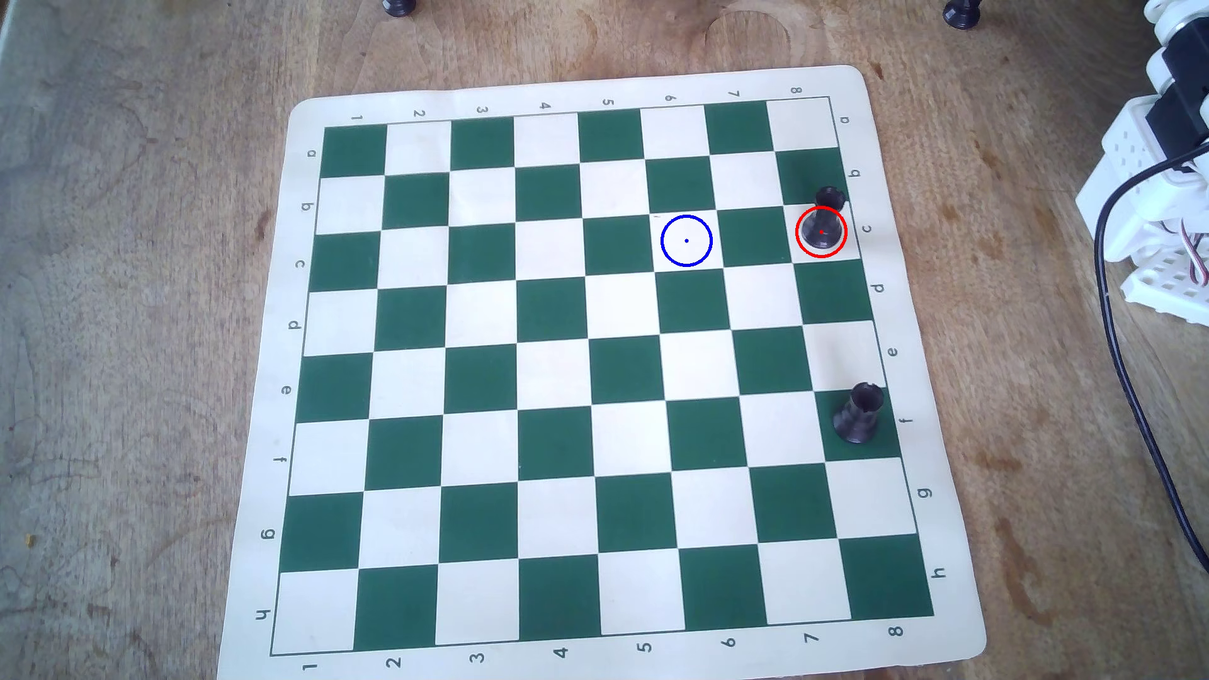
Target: Move the chess piece from red to blue
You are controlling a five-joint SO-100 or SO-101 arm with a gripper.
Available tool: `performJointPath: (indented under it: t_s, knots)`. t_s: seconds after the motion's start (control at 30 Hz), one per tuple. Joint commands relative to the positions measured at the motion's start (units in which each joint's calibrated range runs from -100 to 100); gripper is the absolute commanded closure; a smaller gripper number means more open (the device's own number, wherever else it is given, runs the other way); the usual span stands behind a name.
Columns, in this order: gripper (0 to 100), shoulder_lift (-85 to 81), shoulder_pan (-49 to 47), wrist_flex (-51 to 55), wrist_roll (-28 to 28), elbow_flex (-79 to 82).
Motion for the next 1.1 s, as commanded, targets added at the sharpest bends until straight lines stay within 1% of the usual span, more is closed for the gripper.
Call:
performJointPath:
  t_s: [0.0,0.97,1.07]
  knots:
    - [100,-0.2,-0.4,-0.2,0.2,0.9]
    - [100,-0.2,-0.4,-0.2,0.2,0.9]
    - [96,-0.2,0.0,0.3,0.2,0.9]
